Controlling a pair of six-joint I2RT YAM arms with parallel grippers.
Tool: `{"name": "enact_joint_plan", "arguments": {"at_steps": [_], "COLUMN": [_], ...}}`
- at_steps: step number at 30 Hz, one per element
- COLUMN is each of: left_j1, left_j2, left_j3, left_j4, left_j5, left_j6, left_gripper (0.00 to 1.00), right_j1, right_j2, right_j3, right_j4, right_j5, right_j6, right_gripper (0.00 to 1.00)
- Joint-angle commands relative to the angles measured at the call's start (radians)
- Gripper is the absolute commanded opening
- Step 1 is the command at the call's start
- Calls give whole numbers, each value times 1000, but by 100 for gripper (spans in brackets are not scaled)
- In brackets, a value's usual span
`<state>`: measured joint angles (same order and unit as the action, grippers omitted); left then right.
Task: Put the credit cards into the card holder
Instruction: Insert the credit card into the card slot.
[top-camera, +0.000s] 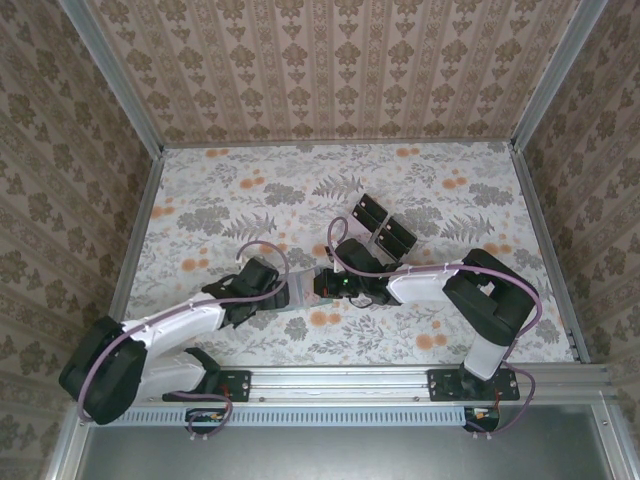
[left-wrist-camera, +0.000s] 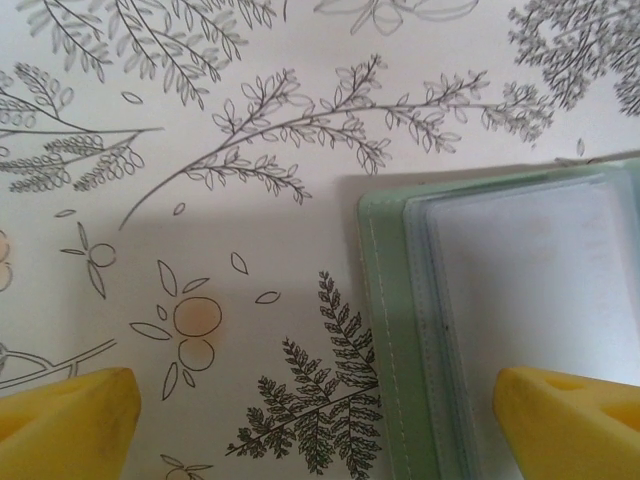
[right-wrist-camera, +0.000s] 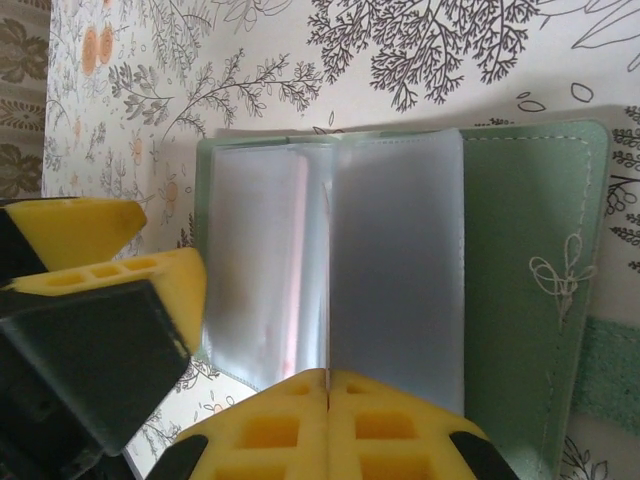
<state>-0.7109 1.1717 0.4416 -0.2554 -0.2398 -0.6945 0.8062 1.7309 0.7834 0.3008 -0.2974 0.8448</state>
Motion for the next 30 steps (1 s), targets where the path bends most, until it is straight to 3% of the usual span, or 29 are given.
{"name": "enact_joint_plan", "arguments": {"at_steps": [1, 9, 23, 30], "left_j1": [-9, -19, -19, -19], "left_j2": [24, 16, -12, -12], "left_j3": [14, 2, -6, -10], "left_j4": [12, -51, -105, -105], "left_j5": [-17, -65, -93, -94], "left_j6": [9, -40, -63, -64], "left_gripper": [100, 100, 100, 100], "right_j1": [-10, -18, -17, -7], "right_j2": [-11, -42, 46, 91], "right_j3": [-5, -6, -69, -65], "right_j4": [27, 60, 363, 408], "right_j5": [-18, 2, -1, -5], "right_j6": [18, 25, 102, 121], "right_gripper": [0, 0, 0, 0]}}
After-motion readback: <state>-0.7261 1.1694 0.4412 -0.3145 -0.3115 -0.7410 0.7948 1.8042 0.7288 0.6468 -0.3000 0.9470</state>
